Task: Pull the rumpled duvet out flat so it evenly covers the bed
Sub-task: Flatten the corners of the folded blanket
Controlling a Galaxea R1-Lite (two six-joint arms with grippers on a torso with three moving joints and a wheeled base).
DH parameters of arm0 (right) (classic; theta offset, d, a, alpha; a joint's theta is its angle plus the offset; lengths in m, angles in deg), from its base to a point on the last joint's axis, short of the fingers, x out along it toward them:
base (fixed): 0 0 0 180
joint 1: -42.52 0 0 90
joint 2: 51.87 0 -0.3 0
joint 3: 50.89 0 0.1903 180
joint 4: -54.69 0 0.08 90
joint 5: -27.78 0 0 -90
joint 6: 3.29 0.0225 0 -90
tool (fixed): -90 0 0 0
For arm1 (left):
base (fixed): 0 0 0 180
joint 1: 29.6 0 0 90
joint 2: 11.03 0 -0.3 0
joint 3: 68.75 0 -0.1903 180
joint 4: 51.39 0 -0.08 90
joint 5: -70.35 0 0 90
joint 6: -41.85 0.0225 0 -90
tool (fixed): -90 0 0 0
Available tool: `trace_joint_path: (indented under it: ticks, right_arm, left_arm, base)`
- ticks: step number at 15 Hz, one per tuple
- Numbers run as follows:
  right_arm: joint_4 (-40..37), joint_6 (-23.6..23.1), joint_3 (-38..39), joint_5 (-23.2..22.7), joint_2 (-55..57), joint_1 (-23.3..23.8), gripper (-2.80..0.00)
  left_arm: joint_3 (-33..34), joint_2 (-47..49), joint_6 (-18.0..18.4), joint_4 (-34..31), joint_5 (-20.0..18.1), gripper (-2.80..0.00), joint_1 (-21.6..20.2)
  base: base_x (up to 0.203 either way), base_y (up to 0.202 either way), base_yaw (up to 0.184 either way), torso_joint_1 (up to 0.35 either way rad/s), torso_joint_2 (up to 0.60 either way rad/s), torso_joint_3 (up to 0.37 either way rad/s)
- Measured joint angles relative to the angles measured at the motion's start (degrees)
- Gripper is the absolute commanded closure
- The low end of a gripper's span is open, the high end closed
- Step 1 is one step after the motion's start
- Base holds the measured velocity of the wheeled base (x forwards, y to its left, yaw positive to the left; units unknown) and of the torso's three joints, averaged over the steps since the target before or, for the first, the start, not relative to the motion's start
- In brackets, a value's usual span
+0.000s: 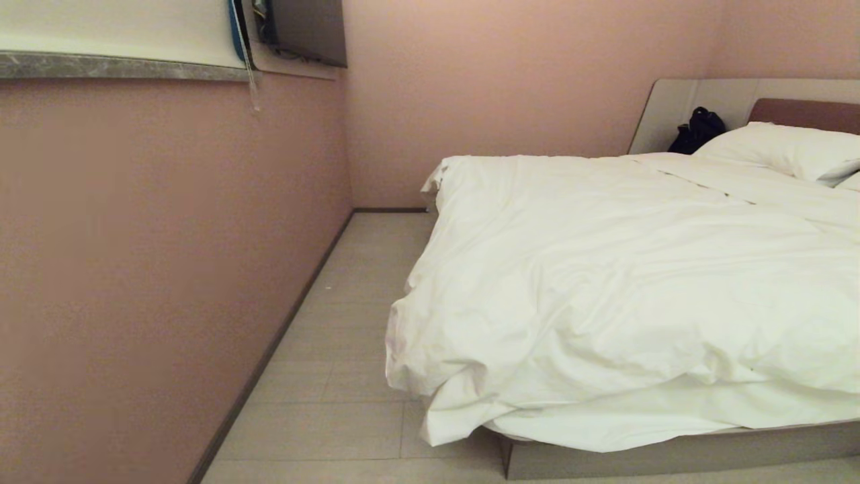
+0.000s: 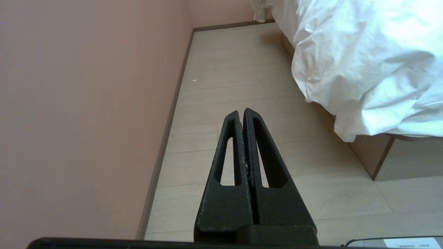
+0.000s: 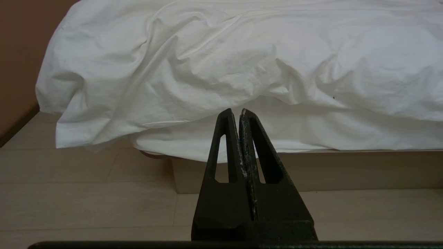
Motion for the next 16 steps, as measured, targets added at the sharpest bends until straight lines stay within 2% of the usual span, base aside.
trace_joint_path:
  ticks: [10,13,16]
  right_arm:
    - [-1.81,-0.27,-1.15,0.58,0.20,-0.04,0.00]
    - [-4.88,0.60,-6.97,-0.15,2.38,-0.04,0.00]
    - [-6.61,3.31,-13.08,-1.92,11.24,0.00,0.00]
  left_arm:
    - [0.09,0.00,-0.10,0.04,0.01,0.00,0.04]
    - [0.09,0.00,-0.12,0.04,0.00,0.00,0.04]
    - [0.09,0.00,-0.10,0.04,0.00,0.00,0.06]
  base:
    - [0.000,0.000,0.000,0.000,0.00,0.000]
    - [0.000,0.000,0.000,0.000,0.00,0.000]
    - [0.000,0.000,0.000,0.000,0.00,0.000]
